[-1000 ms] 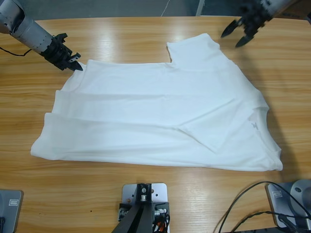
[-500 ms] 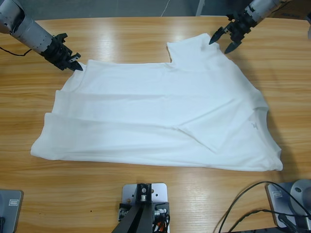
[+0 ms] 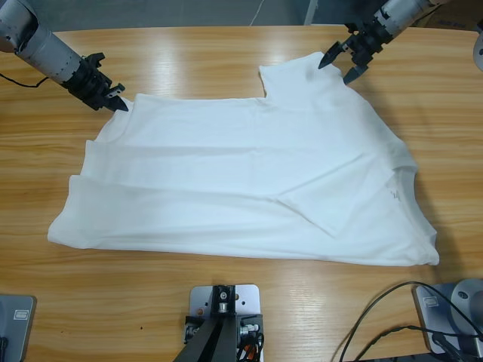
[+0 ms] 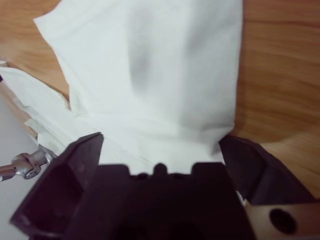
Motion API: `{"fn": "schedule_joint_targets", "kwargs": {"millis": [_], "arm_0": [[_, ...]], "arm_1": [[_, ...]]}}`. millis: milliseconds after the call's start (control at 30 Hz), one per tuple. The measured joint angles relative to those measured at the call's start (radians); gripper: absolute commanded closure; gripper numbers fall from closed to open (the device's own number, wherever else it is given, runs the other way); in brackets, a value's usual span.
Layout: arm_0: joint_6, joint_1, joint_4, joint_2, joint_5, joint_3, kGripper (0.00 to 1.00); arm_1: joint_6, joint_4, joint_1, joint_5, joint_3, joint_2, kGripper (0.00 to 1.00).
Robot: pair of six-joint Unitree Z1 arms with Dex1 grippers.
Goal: Fold clothes
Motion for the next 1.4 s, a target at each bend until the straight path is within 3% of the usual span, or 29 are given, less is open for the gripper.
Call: {"fn": "schedule_joint_targets", "kwargs": {"millis": [900, 1033, 1167, 1300, 1400], "arm_0": [[0.03, -0.003, 0.006, 0.006, 0.0, -0.008, 1.0], [0.03, -0.006, 0.007, 0.009, 0.0, -0.015, 1.0], [0.03, -0.007, 0.007, 0.011, 0.0, -0.019, 1.0], [0.03, -0.008, 0.008, 0.012, 0.0, -0.022, 1.0], [0.03, -0.008, 0.008, 0.012, 0.0, -0.022, 1.0]], "arm_1": [[0.08, -0.144, -0.055, 0.043, -0.012, 0.008, 0.022], [0.097, -0.122, -0.055, 0.053, -0.017, 0.012, 0.14], [0.1, -0.103, -0.055, 0.067, -0.017, 0.019, 0.374], [0.1, -0.093, -0.055, 0.084, -0.017, 0.03, 0.404], [0.1, -0.088, -0.054, 0.097, -0.017, 0.04, 0.536]]}}
